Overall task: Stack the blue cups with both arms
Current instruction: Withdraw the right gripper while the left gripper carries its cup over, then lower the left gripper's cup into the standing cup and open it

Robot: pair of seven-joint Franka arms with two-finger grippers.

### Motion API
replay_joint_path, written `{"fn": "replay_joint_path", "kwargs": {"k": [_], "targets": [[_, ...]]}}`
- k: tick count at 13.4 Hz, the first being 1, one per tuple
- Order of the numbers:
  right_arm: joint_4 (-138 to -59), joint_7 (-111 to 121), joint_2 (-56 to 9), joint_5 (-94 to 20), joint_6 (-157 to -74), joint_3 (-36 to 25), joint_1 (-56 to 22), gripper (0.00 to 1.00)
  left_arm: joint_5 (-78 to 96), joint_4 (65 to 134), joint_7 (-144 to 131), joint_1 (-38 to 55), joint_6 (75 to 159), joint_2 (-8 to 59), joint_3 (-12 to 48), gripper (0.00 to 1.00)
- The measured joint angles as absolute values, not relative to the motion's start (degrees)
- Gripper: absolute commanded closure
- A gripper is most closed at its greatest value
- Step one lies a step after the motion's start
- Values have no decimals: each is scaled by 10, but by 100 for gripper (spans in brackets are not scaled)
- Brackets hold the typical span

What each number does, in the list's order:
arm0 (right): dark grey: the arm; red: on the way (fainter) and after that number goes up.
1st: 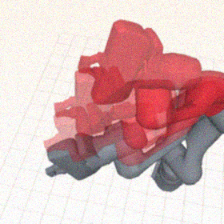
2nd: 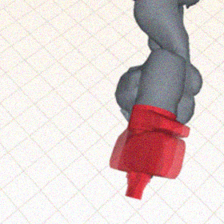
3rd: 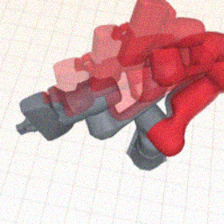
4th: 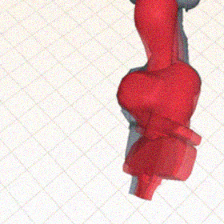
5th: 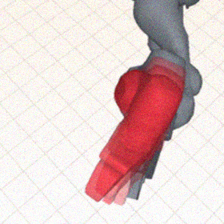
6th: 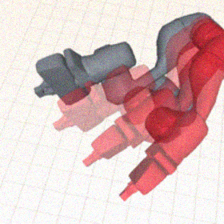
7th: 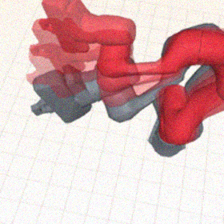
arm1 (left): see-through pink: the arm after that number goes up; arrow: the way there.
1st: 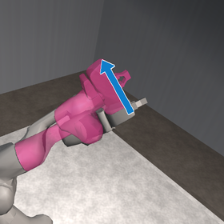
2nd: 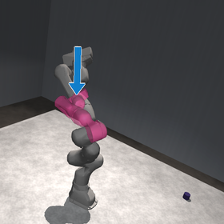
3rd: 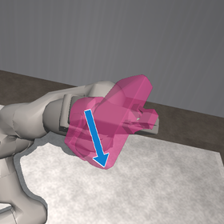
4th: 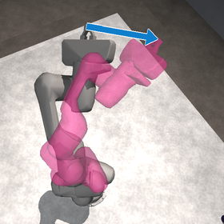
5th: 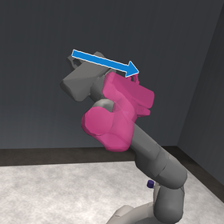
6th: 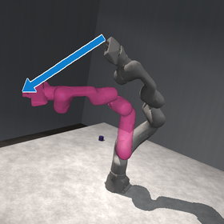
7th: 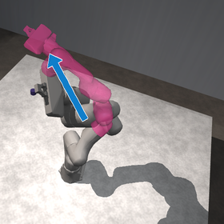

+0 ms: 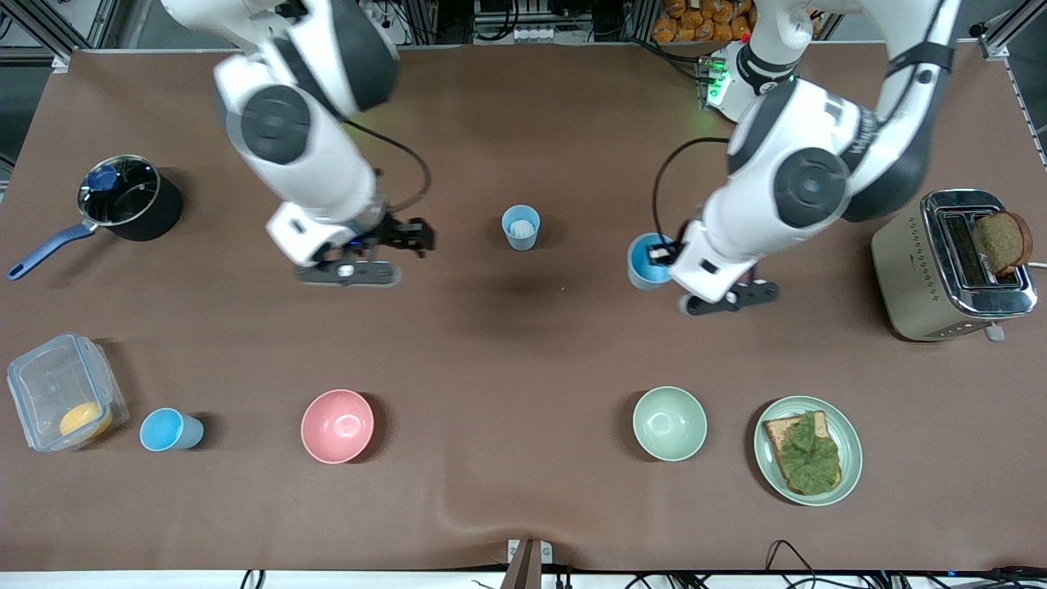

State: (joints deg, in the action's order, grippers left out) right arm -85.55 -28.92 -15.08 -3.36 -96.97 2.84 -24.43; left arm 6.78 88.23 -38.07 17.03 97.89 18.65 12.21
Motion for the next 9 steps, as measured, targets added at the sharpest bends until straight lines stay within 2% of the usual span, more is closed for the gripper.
{"fn": "replay_joint_path", "kwargs": {"k": [3,9], "targets": [[-845,-198,-115,-33,-929,27,-172,0,82,883,-434,206,1004,194,125,100],[-853,-42,-32,-33,-873,28,-21,0,102,911,-571,307,1114,242,127,100]]}}
